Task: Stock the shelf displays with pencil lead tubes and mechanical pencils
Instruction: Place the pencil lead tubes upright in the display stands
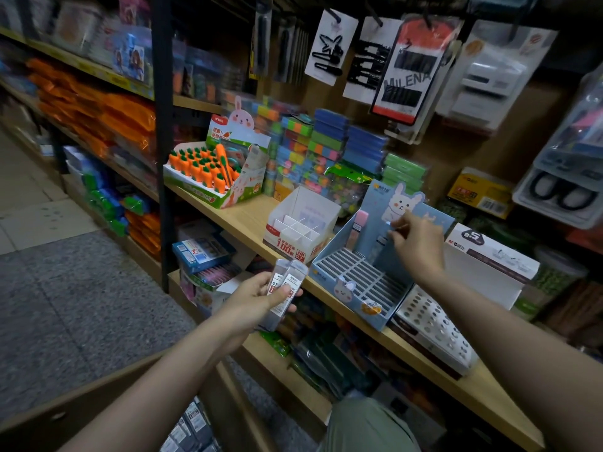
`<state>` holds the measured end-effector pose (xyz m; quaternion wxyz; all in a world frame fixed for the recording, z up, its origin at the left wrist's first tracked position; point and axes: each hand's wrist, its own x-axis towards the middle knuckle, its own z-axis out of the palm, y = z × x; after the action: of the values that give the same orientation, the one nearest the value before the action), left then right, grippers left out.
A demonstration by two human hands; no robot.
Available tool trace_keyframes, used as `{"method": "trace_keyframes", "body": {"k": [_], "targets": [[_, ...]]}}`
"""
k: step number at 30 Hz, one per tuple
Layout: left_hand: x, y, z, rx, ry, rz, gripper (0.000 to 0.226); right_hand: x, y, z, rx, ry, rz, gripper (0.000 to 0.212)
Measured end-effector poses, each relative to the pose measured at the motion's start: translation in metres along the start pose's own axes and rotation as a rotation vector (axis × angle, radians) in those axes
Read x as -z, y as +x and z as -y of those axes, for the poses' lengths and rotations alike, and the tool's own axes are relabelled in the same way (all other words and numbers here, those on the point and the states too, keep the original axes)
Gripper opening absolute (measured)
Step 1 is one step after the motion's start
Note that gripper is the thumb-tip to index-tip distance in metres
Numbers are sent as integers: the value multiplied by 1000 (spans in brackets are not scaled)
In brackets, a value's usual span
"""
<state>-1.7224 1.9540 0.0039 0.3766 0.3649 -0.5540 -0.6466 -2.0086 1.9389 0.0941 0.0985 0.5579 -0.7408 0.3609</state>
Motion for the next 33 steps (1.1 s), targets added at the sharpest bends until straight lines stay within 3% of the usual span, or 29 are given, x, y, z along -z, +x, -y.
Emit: {"method": "trace_keyframes", "body": {"k": [8,12,14,18,23,27,33], "targets": [[0,-4,0,-4,-102,-6,30,-4,-11,6,-74,-45,170,41],[-3,-7,-5,-26,-168,20,28,7,-25,19,53,-44,160,53],[-5,-8,-8,-29,-181,21,29,9,-40,36,115,124,186,44],[-5,-8,-12,-18,-171,34,29,-5,-65,78,55,497,608,38],[0,-6,-15,-51,-126,42,31,-15,-67,101,98,501,643,23],[1,-5,-21,-66,-91,124,24,-17,-64,106,131,446,639,25],[4,-6,-26,-99,43,154,20,-6,-49,112,268,375,785,21]]}}
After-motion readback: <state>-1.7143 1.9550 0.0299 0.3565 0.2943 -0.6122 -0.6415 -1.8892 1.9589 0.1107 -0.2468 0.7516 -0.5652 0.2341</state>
